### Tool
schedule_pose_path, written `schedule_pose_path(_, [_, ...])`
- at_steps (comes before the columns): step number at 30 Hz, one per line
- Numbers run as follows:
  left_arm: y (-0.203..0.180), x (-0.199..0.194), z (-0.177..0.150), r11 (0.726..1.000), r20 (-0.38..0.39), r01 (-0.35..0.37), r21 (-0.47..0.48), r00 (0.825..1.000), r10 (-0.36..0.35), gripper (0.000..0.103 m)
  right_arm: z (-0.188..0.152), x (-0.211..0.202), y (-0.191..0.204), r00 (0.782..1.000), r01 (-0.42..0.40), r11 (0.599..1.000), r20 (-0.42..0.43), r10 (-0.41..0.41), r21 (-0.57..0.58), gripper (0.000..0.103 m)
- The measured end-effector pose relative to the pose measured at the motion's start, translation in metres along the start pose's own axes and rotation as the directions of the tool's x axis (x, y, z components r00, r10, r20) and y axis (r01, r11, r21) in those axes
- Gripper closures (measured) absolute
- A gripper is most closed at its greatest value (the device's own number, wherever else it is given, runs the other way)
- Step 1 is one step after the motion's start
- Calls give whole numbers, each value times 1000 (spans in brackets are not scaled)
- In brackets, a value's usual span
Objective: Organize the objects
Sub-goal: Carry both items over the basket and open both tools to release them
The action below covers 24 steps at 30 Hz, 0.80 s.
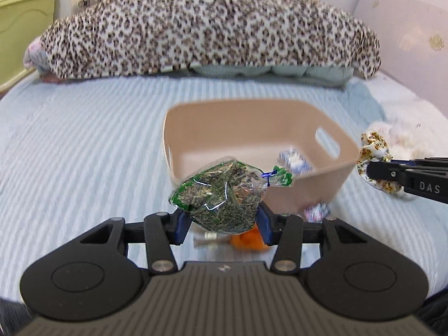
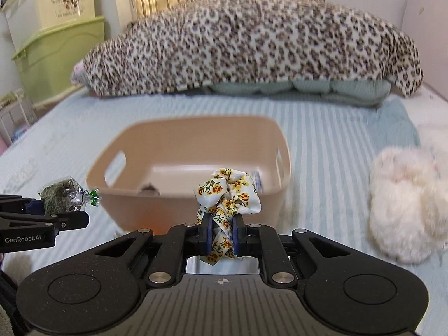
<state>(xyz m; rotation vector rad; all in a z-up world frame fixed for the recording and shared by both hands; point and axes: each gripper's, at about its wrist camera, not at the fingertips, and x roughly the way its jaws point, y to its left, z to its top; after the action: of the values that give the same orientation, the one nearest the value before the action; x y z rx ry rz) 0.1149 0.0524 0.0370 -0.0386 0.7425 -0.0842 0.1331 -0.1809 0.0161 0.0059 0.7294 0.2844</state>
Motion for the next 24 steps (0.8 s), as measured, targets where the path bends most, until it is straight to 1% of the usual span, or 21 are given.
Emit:
schedule_pose_path(4, [2, 0, 21, 1000, 35, 14, -6, 999, -14, 53, 27, -1, 1, 999, 6, 1000, 51, -6, -10, 90])
schedule_pose_path(8, [1, 11, 41, 1000, 62, -21, 13, 998, 20, 53, 46, 7, 5, 996, 28, 999, 87, -25, -34, 90])
schedule_pose_path(10, [1, 21, 51, 999, 69, -46, 16, 997, 45, 53, 54, 15, 5, 995, 31, 999, 91, -28, -37, 90])
schedule_pose_path(13, [0, 41, 63, 996, 60, -88, 21, 994, 87, 53, 62, 31, 6, 996, 39, 998, 86, -36, -41, 90])
schedule_pose_path(17, [0, 72, 72, 994, 26, -106, 17, 994, 106, 53, 66, 56, 10, 997, 53, 997, 59, -50, -50, 90])
schedule_pose_path(20, [-2, 95, 75, 993, 3, -115, 37, 993, 115, 53, 66, 75, 11, 998, 60, 997, 26, -58, -53, 90])
schedule_pose_path(22, [-4, 110, 73, 988, -4, -144, 58, 989, 145, 53, 65, 86, 12, 998, 68, 996, 7, -67, -62, 90])
schedule_pose_path(24, [-5, 125, 70, 987, -35, -149, 62, 988, 152, 53, 62, 96, 13, 997, 74, 995, -16, -75, -71, 90])
